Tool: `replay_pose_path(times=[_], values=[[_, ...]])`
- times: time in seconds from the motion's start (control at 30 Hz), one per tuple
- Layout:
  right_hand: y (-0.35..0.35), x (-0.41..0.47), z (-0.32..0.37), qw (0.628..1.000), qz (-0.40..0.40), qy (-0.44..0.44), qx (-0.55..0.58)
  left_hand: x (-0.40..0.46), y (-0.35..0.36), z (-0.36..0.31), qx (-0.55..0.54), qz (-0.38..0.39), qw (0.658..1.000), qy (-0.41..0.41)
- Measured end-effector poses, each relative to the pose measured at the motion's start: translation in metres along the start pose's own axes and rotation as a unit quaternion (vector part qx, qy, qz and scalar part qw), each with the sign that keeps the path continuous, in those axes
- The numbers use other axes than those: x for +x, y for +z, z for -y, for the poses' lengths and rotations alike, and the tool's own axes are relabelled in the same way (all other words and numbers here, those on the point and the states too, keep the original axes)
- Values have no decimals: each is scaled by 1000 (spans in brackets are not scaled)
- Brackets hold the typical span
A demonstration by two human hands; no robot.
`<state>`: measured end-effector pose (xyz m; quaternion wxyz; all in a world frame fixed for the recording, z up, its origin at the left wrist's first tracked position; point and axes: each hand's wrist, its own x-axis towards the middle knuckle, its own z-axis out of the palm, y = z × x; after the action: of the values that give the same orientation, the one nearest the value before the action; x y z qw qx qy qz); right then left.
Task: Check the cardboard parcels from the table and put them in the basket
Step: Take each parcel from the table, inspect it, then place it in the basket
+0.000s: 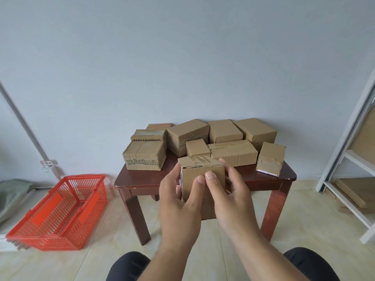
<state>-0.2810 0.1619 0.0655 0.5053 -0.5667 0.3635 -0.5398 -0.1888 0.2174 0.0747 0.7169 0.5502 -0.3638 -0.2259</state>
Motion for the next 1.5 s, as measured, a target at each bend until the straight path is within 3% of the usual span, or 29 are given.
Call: replay_pose_path(times=[0.23, 0.6, 1.13, 1.5], values=[[4, 10, 1, 1000, -7, 9, -15, 19, 7, -7, -12, 33, 998, -51], [11, 29, 23, 999, -33, 4, -43, 35, 17, -17, 59, 43, 997, -28], [13, 26, 25, 998, -12, 62, 7, 25, 18, -13, -1, 20, 999, -44], [8, 23, 16, 999, -5, 36, 25, 19, 16, -8, -15, 25, 999, -14]])
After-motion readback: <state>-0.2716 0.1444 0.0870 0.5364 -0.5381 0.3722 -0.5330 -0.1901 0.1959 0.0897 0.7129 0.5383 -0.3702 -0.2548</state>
